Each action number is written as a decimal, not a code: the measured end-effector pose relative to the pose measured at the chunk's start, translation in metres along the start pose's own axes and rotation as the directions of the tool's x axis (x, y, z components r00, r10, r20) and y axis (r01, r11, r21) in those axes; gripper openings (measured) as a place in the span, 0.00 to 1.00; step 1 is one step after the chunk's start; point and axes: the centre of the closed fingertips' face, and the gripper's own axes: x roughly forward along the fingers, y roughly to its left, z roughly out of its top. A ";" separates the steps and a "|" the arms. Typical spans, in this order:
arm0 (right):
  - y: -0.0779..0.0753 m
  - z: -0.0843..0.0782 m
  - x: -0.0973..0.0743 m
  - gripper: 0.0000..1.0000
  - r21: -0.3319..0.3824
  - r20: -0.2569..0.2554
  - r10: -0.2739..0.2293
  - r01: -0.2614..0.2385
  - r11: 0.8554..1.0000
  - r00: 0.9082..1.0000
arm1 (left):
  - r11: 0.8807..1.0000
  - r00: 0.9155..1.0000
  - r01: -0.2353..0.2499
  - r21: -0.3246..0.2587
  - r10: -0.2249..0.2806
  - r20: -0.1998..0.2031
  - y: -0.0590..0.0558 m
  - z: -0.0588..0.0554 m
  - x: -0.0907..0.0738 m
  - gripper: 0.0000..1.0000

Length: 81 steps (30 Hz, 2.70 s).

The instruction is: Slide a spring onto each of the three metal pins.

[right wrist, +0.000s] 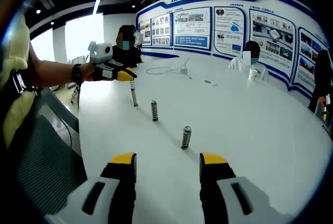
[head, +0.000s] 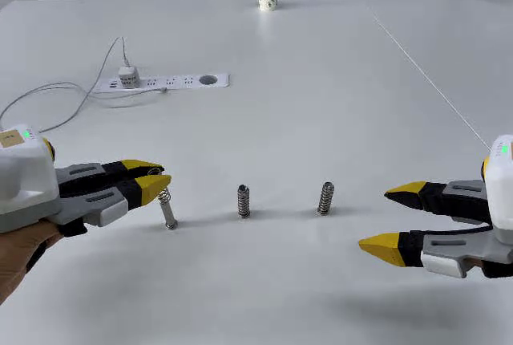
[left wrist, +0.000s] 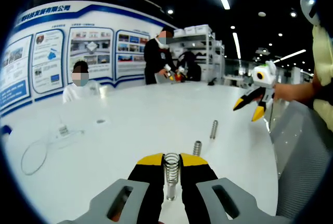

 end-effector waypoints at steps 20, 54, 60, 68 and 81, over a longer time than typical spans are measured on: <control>0.000 -0.003 0.003 0.50 0.006 -0.004 0.005 -0.005 1.000 1.000 | 1.000 1.000 -0.003 -0.010 0.003 -0.012 0.002 -0.003 -0.002 0.10; 0.000 -0.009 0.004 0.50 0.019 -0.015 0.005 -0.005 1.000 1.000 | 1.000 0.999 -0.001 -0.020 0.000 -0.053 0.000 -0.036 0.011 0.11; 0.000 -0.009 0.005 0.49 0.021 -0.018 0.007 -0.006 1.000 1.000 | 1.000 0.998 0.002 -0.016 -0.003 -0.068 0.000 -0.043 0.012 0.11; 0.001 -0.010 0.006 0.49 0.019 -0.026 0.010 -0.009 1.000 1.000 | 1.000 0.997 0.005 -0.012 -0.006 -0.073 -0.001 -0.047 0.013 0.11; 0.001 -0.009 0.006 0.49 0.017 -0.031 0.011 -0.010 1.000 0.999 | 1.000 0.997 0.005 -0.006 -0.005 -0.078 -0.002 -0.053 0.014 0.11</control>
